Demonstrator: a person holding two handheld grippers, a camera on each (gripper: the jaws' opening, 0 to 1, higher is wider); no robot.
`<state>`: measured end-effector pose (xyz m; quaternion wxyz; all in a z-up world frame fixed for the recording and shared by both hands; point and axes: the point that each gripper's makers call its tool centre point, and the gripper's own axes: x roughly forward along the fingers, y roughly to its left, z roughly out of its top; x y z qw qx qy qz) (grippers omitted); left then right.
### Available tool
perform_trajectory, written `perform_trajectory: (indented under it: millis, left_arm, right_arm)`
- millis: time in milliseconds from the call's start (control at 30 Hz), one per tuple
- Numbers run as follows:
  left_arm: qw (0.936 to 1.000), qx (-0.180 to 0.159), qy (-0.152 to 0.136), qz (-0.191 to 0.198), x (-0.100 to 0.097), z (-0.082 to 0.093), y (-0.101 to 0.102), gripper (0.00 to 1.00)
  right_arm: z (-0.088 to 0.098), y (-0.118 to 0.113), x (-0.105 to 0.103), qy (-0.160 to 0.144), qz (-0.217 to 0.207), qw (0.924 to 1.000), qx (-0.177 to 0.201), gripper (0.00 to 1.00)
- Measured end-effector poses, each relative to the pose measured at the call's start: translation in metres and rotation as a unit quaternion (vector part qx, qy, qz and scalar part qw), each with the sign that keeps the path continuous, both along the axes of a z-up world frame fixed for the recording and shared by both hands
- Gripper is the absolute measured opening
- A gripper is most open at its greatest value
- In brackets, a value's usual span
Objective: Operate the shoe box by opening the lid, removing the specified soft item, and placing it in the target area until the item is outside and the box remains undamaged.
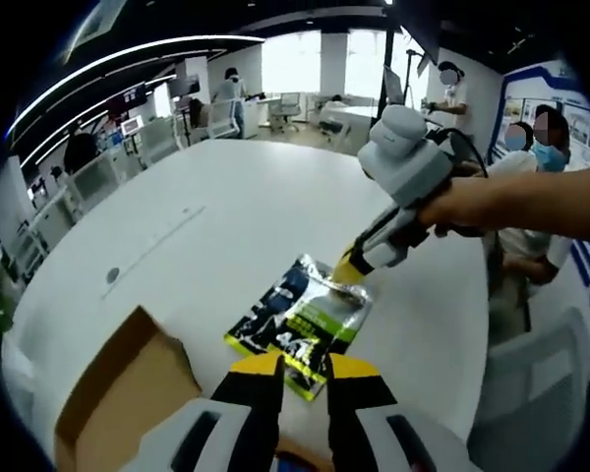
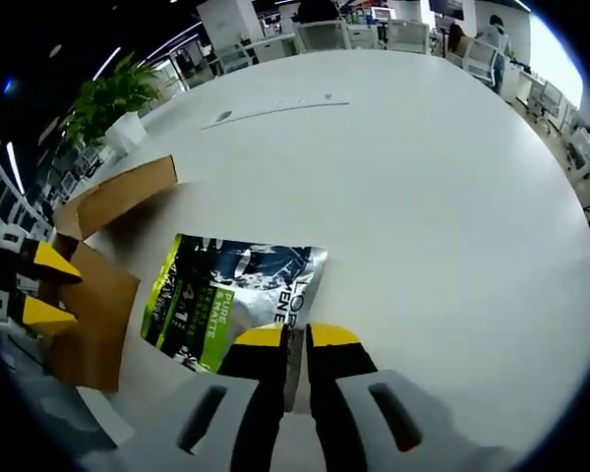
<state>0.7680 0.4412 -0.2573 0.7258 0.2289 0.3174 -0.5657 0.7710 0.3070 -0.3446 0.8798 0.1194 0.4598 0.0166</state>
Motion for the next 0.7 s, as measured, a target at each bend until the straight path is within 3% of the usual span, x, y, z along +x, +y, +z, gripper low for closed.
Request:
perform_trajectory:
  millis: [433, 700]
  left_arm:
    - [0.9987, -0.034, 0.010, 0.037, 0.002, 0.018, 0.024, 0.22]
    - [0.9954, -0.065, 0.013, 0.069, 0.005, 0.033, 0.051, 0.26]
  right_arm:
    - [0.014, -0.001, -0.004, -0.014, 0.026, 0.9993, -0.022, 0.16]
    - [0.031, 0.004, -0.010, -0.029, 0.053, 0.9976, -0.034, 0.22]
